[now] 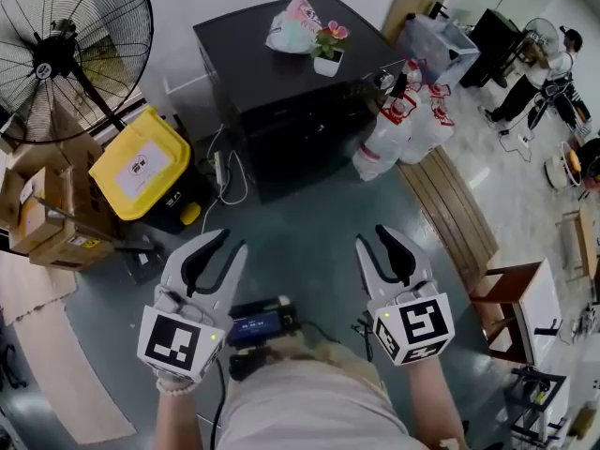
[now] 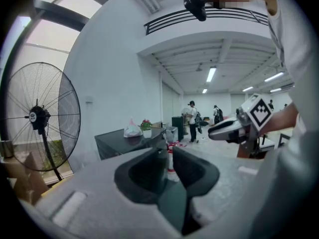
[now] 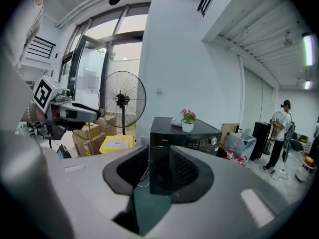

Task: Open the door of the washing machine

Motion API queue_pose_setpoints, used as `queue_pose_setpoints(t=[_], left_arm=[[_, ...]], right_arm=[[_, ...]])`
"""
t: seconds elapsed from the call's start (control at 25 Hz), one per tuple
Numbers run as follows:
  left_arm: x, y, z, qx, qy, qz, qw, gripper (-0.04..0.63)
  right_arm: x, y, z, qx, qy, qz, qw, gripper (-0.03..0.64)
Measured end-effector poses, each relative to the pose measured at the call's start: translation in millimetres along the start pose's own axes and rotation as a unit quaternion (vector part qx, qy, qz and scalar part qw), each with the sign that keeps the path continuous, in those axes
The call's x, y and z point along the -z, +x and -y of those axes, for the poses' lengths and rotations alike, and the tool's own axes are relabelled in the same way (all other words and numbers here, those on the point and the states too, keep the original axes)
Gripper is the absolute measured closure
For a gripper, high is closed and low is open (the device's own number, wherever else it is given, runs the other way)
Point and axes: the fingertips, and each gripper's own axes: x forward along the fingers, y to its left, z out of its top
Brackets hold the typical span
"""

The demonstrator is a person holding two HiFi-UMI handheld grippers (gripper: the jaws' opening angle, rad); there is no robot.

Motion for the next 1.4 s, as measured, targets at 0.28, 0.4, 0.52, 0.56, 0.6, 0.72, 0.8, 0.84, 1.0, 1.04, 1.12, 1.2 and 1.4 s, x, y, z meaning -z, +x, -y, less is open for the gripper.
queue_pose_setpoints(t=[0.28, 0.4, 0.52, 0.56, 0.6, 0.72, 0.8, 0.84, 1.0, 1.04, 1.12, 1.2, 1.4], left_arm=[[2.5, 13.8, -22.3, 0.006, 0.000, -0.001, 1.0000, 0.506], [4.6, 19.9, -28.9, 0.012, 0.003, -0.004, 0.9999, 0.506], [5.7, 25.8, -34.9, 0.016, 0.002, -0.007, 0.9999, 0.506], [5.9, 28.2, -36.7, 0.016, 0.003, -0.008, 0.9998, 0.506], [6.3, 30.4, -38.0, 0.017, 0.003, -0.009, 0.9998, 0.506], [7.2, 35.1, -39.9, 0.020, 0.003, -0.011, 0.9997, 0.506], [7.6, 39.6, -41.6, 0.021, 0.003, -0.010, 0.9997, 0.506], [8.3, 42.3, -42.4, 0.020, 0.003, -0.011, 0.9997, 0.506], [13.0, 52.4, -49.5, 0.005, -0.002, -0.019, 0.9998, 0.506], [14.1, 55.1, -51.8, 0.002, -0.004, -0.021, 0.9998, 0.506], [15.7, 62.1, -55.8, -0.002, -0.005, -0.024, 0.9997, 0.506], [17.6, 69.1, -58.3, -0.004, -0.008, -0.026, 0.9996, 0.505], [22.2, 93.5, -62.7, -0.006, -0.015, -0.029, 0.9995, 0.500]], right_arm=[[-3.8, 22.7, 3.9, 0.009, 0.004, -0.002, 1.000, 0.500], [-3.9, 30.6, 5.6, 0.014, 0.006, -0.003, 1.000, 0.500], [-4.8, 35.3, 8.1, 0.020, 0.011, -0.004, 1.000, 0.500], [-5.2, 36.6, 9.6, 0.022, 0.012, -0.004, 1.000, 0.500], [-5.4, 37.4, 11.3, 0.024, 0.013, -0.004, 1.000, 0.500], [-3.5, 38.5, 14.9, 0.027, 0.018, -0.006, 0.999, 0.501], [-1.5, 40.8, 18.2, 0.029, 0.020, -0.007, 0.999, 0.501], [-0.6, 42.2, 20.6, 0.030, 0.021, -0.007, 0.999, 0.501], [5.6, 49.6, 29.9, 0.026, 0.024, -0.014, 0.999, 0.500], [6.9, 52.6, 31.9, 0.023, 0.025, -0.016, 0.999, 0.501], [8.6, 60.2, 36.5, 0.017, 0.023, -0.019, 0.999, 0.500], [11.1, 68.2, 40.3, 0.010, 0.021, -0.024, 0.999, 0.500], [12.2, 88.3, 52.3, -0.007, 0.017, -0.028, 0.999, 0.501]])
